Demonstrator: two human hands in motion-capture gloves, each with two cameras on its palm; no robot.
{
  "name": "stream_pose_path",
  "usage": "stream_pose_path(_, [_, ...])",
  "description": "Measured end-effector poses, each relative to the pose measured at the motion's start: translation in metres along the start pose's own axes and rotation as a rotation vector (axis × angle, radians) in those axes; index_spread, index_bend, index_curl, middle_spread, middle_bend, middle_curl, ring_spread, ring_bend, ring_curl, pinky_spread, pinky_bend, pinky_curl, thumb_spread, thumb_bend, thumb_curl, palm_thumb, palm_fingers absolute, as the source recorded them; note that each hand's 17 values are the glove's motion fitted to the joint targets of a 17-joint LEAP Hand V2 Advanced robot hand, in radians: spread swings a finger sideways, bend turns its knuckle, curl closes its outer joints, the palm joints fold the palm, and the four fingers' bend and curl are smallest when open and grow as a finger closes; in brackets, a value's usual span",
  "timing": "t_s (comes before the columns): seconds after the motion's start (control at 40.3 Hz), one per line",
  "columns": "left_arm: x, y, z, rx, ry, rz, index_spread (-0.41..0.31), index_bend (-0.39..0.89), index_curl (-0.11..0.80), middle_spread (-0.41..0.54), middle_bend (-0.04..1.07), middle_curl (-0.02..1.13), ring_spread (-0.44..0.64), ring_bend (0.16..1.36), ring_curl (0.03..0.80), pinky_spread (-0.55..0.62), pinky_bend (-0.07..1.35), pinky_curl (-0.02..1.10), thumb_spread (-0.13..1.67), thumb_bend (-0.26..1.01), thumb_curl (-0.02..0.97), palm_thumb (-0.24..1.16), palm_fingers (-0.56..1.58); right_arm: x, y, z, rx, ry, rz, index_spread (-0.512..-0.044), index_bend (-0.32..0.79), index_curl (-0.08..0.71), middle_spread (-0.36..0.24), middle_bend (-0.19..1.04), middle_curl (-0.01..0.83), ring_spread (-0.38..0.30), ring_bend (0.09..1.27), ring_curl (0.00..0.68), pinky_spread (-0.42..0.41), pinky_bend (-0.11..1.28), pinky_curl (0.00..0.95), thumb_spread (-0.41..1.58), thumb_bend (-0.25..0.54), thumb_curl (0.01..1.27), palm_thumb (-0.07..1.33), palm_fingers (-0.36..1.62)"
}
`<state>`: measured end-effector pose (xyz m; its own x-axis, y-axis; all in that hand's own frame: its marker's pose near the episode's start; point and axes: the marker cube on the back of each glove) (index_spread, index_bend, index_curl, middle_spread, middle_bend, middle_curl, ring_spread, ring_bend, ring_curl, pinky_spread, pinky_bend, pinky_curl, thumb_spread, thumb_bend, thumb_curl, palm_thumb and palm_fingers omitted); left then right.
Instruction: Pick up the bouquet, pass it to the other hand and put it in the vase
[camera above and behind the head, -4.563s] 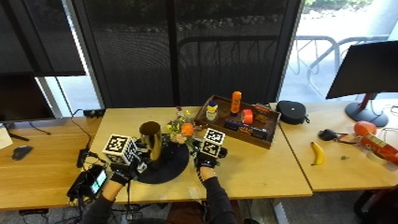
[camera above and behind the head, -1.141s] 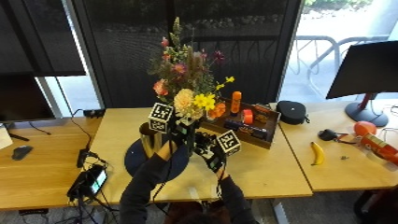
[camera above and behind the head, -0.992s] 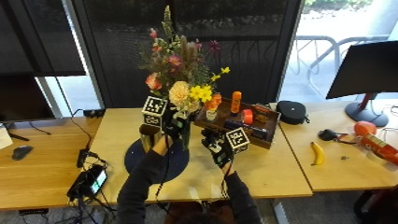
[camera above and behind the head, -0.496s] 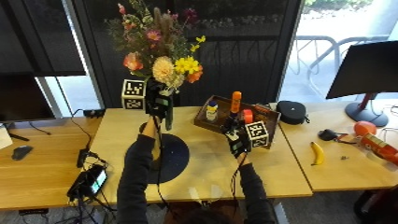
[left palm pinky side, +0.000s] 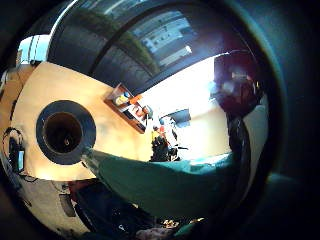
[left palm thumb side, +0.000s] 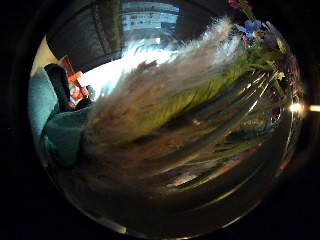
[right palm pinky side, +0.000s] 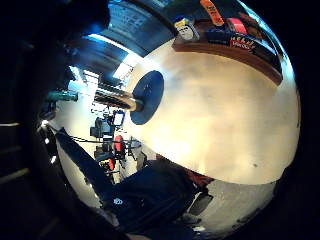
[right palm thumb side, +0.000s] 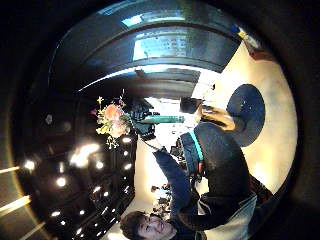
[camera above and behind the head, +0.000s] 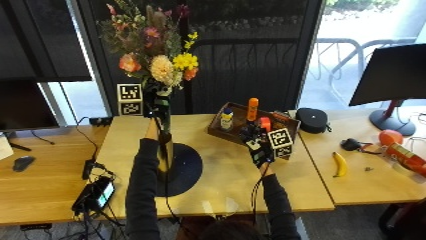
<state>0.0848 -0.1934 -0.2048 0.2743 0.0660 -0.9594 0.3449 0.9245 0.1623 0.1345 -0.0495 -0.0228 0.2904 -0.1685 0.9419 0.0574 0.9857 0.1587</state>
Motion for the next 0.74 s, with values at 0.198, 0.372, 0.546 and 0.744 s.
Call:
stream_pose_path(0.198, [-0.025,-0.02,-0.014,0.033,0.011,-0.025,-0.352,0.55,0.628,-0.324,0.79,0.6,-0.36,0.82,0.513,-0.36,0.52,0.51,0.43,-0.04,0.732,0.83,1.33,0.005,0.002,0.005,-0.008,0.003,0.001,-0.29,0.13,0.255,-0.012,0.2,0.385,0.044,0.34,0.342,0.142,0.36,0.355,1.16,-0.014,0.36,0.63,0.19])
stream_pose_path(0.372, [-0.055,-0.032,-0.024,0.042,0.009,-0.069,-0.351,0.54,0.631,-0.324,0.79,0.6,-0.36,0.82,0.514,-0.36,0.53,0.51,0.49,-0.06,0.718,0.77,1.33,0.025,-0.009,0.012,-0.025,-0.022,0.023,-0.291,0.14,0.258,-0.011,0.2,0.382,0.045,0.34,0.335,0.142,0.35,0.353,1.17,-0.017,0.36,0.64,0.2])
stream_pose_path(0.546, [-0.183,-0.011,-0.051,-0.368,-0.195,-0.208,-0.162,0.14,0.559,-0.146,0.54,0.6,-0.13,0.7,0.57,-0.06,0.45,0.57,0.71,-0.13,0.579,0.47,-0.16,0.051,-0.015,0.016,-0.067,-0.042,0.032,-0.293,0.14,0.26,-0.005,0.21,0.383,0.046,0.33,0.327,0.141,0.33,0.349,1.18,-0.015,0.35,0.64,0.21])
stream_pose_path(0.744, [-0.307,0.06,-0.1,-0.553,-0.475,-0.35,0.043,0.01,0.377,0.179,0.19,0.38,0.23,0.59,0.373,0.28,0.43,0.42,0.8,-0.04,0.505,0.44,-0.23,0.07,-0.014,0.013,0.108,0.157,0.035,-0.291,0.16,0.271,-0.003,0.21,0.38,0.053,0.31,0.317,0.141,0.31,0.343,1.19,-0.008,0.36,0.67,0.23])
